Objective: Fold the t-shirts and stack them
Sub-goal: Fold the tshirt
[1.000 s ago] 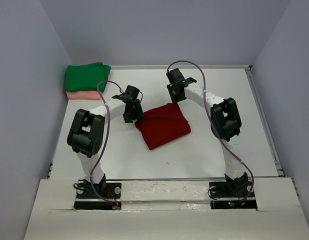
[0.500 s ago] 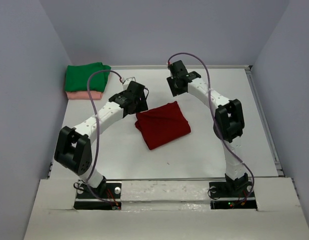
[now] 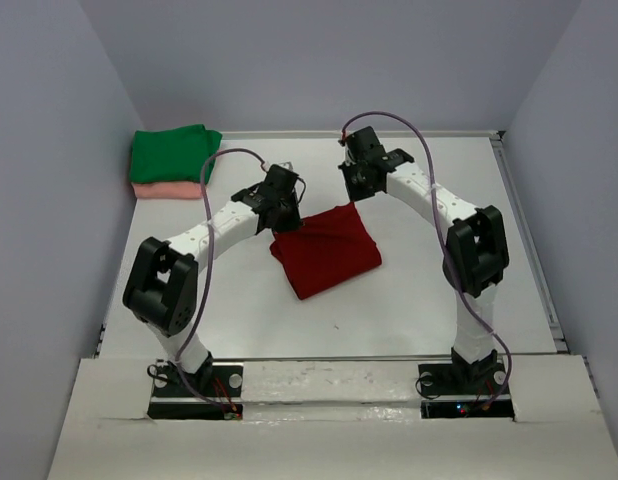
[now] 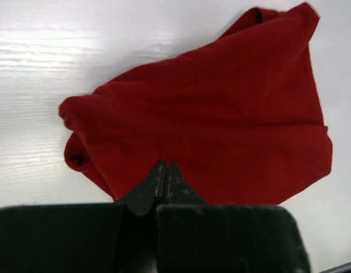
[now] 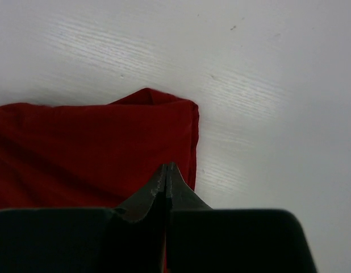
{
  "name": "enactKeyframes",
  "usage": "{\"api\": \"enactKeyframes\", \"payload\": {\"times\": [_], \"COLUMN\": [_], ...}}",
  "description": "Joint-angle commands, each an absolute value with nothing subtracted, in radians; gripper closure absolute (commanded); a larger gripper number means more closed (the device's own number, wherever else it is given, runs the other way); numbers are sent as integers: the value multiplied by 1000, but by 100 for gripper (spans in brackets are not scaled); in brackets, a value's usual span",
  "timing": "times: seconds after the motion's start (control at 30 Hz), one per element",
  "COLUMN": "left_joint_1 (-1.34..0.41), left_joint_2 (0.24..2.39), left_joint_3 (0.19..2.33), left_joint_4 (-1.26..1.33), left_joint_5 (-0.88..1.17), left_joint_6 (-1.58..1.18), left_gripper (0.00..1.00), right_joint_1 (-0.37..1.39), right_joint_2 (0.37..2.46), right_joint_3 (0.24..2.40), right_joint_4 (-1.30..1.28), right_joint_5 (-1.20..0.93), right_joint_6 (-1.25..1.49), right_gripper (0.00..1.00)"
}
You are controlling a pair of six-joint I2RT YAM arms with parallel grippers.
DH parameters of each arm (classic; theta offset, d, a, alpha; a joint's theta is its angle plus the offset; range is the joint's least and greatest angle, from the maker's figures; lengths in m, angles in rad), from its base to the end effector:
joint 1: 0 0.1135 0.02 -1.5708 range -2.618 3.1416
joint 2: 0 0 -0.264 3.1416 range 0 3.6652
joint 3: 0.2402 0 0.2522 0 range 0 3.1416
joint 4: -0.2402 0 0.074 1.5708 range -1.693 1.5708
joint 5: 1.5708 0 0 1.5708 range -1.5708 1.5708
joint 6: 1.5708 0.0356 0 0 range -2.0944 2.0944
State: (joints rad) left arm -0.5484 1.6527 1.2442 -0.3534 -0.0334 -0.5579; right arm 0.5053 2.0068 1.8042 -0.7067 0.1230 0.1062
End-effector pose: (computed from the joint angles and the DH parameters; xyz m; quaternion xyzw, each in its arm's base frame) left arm 0.3160 -0.1916 0.2587 -0.0109 0.9191 -0.1937 0.3428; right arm 0.3965 0.2143 0.2760 -0.1676 0.9292 0.0421 0.3266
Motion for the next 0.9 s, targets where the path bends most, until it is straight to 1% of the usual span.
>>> {"api": "enactKeyframes", "payload": {"times": [0.0,0.33,0.43,0.6,0.87], "left_joint_1": [-545,-499,-476,-451,-448], "left_joint_2": [1712,1836,1848,1862,1836], "left_joint_3": [1307,1425,1434,1434,1420], "left_joint_4": [-311,-330,-334,-336,-342], "left_joint_5": [60,78,80,90,127], "left_joint_6": [-546,-534,-531,-529,-535], "left_gripper": [100,100,100,100,100], "right_joint_1": [511,511,511,511,511], "right_joint_2": [2037,2100,2114,2170,2325], "right_joint_3": [1798,1804,1799,1807,1891], "right_joint_4": [-680,-669,-663,-658,-660], "right_joint_5": [35,9,-31,-28,-29], "right_joint_6": [126,133,138,141,141], "right_gripper": [100,100,100,100,100]}}
